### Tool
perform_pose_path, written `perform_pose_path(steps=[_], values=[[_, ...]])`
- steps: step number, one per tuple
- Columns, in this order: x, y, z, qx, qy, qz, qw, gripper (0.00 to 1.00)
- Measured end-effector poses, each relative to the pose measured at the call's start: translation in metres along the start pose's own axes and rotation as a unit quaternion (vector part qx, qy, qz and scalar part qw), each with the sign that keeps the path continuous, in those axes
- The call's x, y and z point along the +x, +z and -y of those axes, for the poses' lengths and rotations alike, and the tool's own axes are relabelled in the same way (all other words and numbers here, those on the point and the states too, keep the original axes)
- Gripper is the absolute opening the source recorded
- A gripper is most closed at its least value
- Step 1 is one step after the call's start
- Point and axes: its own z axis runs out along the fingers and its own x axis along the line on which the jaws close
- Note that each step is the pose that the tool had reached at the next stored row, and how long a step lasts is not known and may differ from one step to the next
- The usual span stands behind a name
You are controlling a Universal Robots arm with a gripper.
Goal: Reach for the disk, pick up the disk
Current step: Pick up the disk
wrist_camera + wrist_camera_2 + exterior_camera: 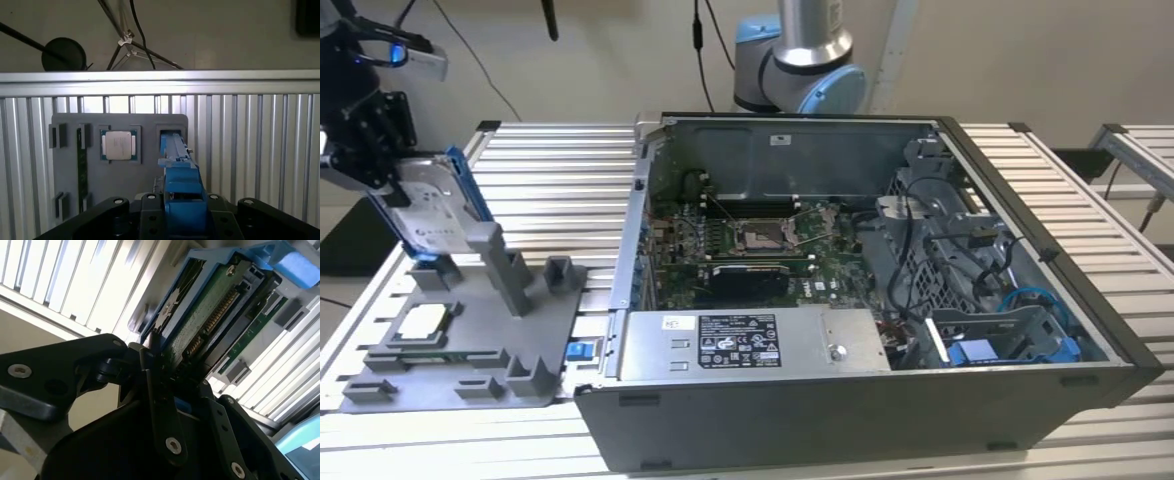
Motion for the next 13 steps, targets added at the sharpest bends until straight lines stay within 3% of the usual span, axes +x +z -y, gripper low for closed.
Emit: perform_pose_path(steps=[13], values=[[-0.0008,-0.0297,0.0004,0.0001,0.000,0.0000,1.0000,0.00]])
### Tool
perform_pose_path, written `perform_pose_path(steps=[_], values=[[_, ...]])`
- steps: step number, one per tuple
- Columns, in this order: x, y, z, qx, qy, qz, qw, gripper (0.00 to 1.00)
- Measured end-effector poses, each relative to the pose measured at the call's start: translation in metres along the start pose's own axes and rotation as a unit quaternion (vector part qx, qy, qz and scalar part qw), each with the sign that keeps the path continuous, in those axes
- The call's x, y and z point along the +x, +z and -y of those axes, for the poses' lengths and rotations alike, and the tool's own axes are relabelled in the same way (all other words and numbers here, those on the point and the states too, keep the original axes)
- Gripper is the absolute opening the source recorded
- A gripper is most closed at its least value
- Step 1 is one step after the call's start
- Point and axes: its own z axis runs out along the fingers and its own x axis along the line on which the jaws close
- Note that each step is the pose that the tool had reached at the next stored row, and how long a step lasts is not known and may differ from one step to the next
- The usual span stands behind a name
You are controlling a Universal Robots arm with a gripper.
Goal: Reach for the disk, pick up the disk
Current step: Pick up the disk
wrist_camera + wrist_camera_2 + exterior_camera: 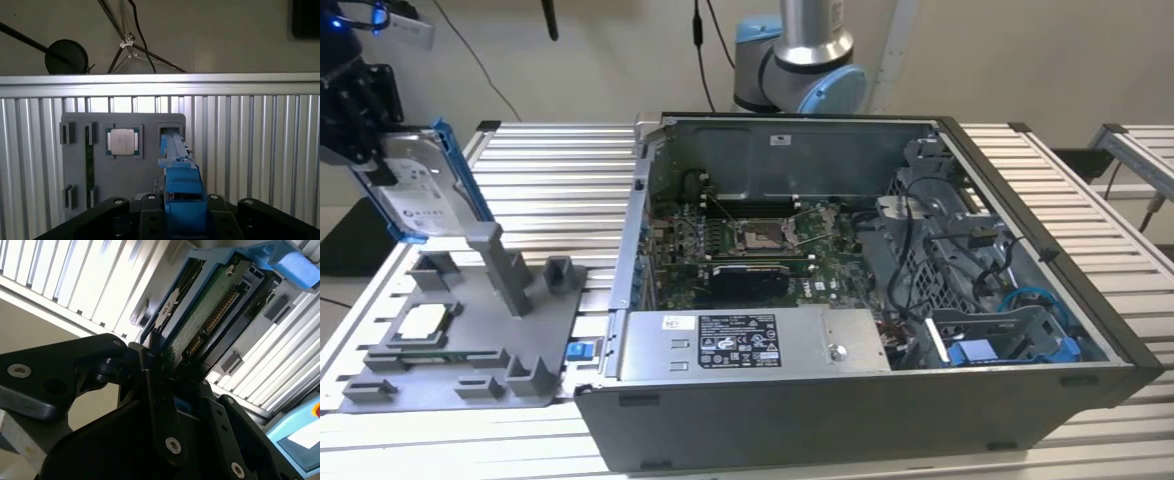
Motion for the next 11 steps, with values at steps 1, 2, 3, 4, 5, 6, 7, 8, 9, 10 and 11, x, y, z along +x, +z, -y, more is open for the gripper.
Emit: perform_pose_path(steps=[1,2,3,4,5,6,7,8,9,10,11], values=[[-0.0001,-0.0023,0.0000,0.0000,0.000,0.0000,1.0000,0.00],[-0.0001,-0.0047,0.0001,0.0000,0.000,0.0000,1.0000,0.00],[-0.0002,-0.0070,0.0001,-0.0001,0.000,-0.0001,1.0000,0.00],[-0.0002,-0.0091,0.0001,-0.0001,0.000,0.0000,1.0000,0.00],[-0.0003,-0.0113,0.0001,-0.0001,0.000,0.0000,1.0000,0.00],[-0.0003,-0.0136,0.0002,-0.0001,0.000,-0.0001,1.0000,0.00],[-0.0004,-0.0157,0.0002,-0.0001,0.000,0.0000,1.0000,0.00],[-0.0004,-0.0180,0.0003,0.0000,0.000,0.0000,1.0000,0.00],[-0.0005,-0.0202,0.0003,-0.0001,0.000,0.0000,1.0000,0.00],[-0.0005,-0.0224,0.0003,-0.0001,0.000,0.0000,1.0000,0.00],[-0.0006,-0.0246,0.0004,-0.0001,0.000,0.0000,1.0000,0.00]])
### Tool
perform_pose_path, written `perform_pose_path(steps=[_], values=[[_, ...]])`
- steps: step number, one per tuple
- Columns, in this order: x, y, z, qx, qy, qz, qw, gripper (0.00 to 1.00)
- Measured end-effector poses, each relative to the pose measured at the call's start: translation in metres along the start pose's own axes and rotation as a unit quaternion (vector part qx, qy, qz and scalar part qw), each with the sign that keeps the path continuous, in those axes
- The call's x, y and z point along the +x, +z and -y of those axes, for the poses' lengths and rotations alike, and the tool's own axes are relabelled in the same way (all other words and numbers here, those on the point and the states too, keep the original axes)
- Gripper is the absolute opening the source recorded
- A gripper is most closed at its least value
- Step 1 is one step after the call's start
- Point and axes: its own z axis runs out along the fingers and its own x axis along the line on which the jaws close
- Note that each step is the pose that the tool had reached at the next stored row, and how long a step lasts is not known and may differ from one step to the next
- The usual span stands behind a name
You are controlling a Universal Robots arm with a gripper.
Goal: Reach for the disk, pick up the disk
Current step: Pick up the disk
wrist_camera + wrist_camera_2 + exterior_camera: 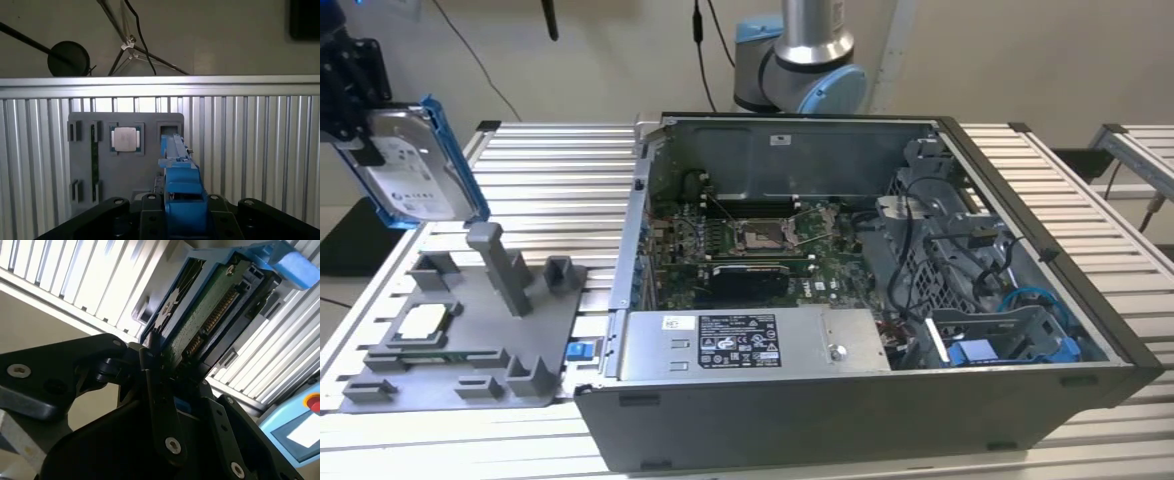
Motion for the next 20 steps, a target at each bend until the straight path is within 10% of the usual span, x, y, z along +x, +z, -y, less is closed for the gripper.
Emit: perform_pose_path(steps=[20], values=[[-0.0010,-0.0393,0.0005,0.0000,0.000,0.0000,1.0000,0.00]])
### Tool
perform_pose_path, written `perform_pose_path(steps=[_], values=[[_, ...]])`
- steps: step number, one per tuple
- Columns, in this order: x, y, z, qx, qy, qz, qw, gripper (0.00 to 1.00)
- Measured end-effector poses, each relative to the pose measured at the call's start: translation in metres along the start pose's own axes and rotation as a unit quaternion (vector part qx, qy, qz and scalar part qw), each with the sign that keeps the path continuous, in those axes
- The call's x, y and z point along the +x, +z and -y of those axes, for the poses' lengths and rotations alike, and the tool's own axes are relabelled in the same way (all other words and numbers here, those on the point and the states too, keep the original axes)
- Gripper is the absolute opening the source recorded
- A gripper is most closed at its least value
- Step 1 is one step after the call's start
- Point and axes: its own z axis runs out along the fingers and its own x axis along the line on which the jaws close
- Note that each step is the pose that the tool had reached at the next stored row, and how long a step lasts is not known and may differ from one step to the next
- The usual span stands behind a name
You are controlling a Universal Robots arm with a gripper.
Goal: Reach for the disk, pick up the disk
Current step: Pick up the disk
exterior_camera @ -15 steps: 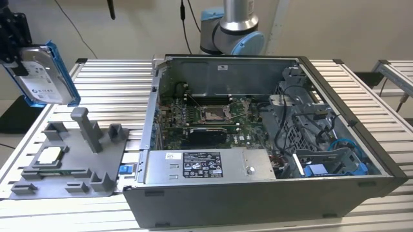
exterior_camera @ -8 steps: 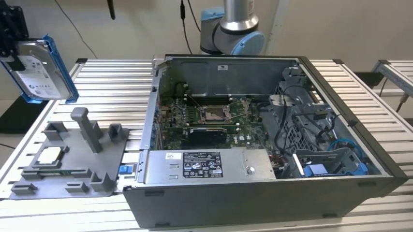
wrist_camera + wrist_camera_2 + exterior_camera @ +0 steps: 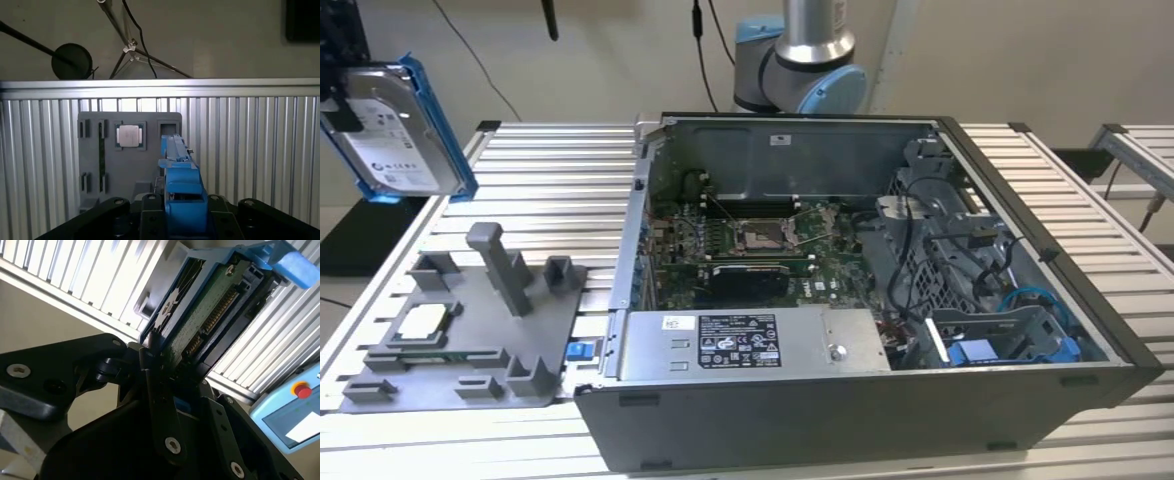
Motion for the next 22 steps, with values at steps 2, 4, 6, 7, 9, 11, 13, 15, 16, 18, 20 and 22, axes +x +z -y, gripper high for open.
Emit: perform_pose_path(steps=[2,4,6,7,9,11,13,15,16,18,20,22], values=[[-0.0001,-0.0034,0.0001,0.0000,0.000,0.0000,1.0000,0.00],[-0.0001,-0.0068,0.0001,0.0000,0.000,0.0000,1.0000,0.00],[-0.0003,-0.0103,0.0001,0.0000,0.000,0.0000,1.0000,0.00],[-0.0003,-0.0120,0.0002,0.0001,0.000,0.0000,1.0000,0.00],[-0.0004,-0.0157,0.0002,0.0000,0.000,0.0000,1.0000,0.00],[-0.0005,-0.0194,0.0003,0.0000,0.000,0.0000,1.0000,0.00],[-0.0006,-0.0231,0.0003,0.0000,0.000,0.0000,1.0000,0.00],[-0.0007,-0.0265,0.0004,0.0000,0.000,0.0000,1.0000,0.00],[-0.0007,-0.0282,0.0004,0.0001,0.000,0.0000,1.0000,0.00],[-0.0008,-0.0313,0.0004,0.0000,0.000,0.0000,1.0000,0.00],[-0.0008,-0.0345,0.0005,0.0000,0.000,0.0000,1.0000,0.00],[-0.0009,-0.0376,0.0005,0.0000,0.000,0.0000,1.0000,0.00]])
